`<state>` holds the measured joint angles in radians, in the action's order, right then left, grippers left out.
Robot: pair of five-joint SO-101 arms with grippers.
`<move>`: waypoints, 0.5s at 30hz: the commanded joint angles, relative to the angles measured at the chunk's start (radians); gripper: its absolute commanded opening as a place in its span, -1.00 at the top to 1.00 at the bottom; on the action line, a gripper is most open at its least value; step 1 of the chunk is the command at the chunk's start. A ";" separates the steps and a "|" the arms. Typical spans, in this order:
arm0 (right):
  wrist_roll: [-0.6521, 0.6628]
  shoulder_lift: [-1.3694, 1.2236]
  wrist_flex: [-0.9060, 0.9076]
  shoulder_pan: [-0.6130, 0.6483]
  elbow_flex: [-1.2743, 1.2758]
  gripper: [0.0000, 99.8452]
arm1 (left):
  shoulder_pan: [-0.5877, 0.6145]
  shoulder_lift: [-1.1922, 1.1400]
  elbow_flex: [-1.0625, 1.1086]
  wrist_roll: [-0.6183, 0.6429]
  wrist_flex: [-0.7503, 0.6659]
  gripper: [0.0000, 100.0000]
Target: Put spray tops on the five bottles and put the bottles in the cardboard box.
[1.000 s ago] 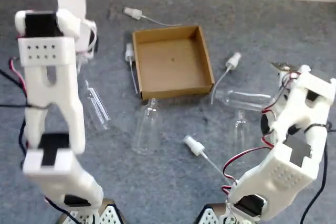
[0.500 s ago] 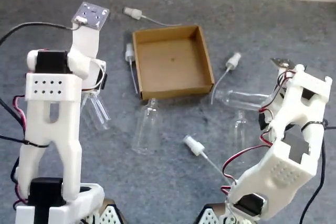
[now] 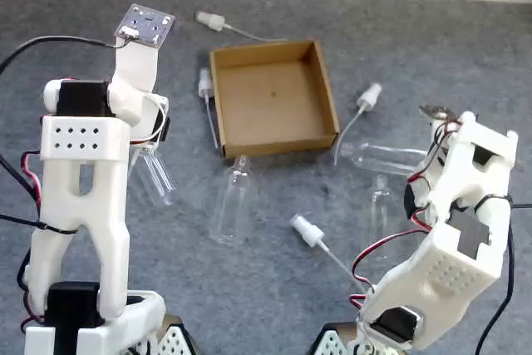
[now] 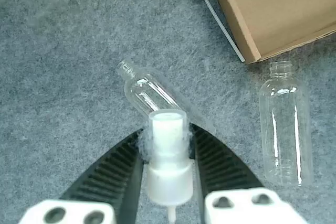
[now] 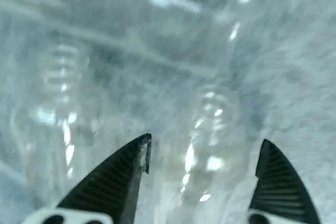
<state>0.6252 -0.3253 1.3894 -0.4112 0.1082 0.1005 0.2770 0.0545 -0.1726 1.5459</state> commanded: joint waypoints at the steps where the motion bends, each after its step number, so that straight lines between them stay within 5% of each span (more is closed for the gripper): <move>1: -0.012 0.021 -0.015 -0.016 -0.007 0.55 | -0.013 0.039 0.004 -0.005 -0.012 0.99; 6: -0.020 0.025 0.001 -0.027 -0.013 0.82 | -0.013 0.039 0.004 -0.005 -0.014 0.99; 15: -0.077 0.275 0.200 0.025 -0.282 0.85 | -0.035 0.047 -0.041 0.002 -0.020 0.99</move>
<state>0.6038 -0.2117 1.5351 -0.4312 -0.0453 0.1005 0.2770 0.0637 -0.1726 1.5459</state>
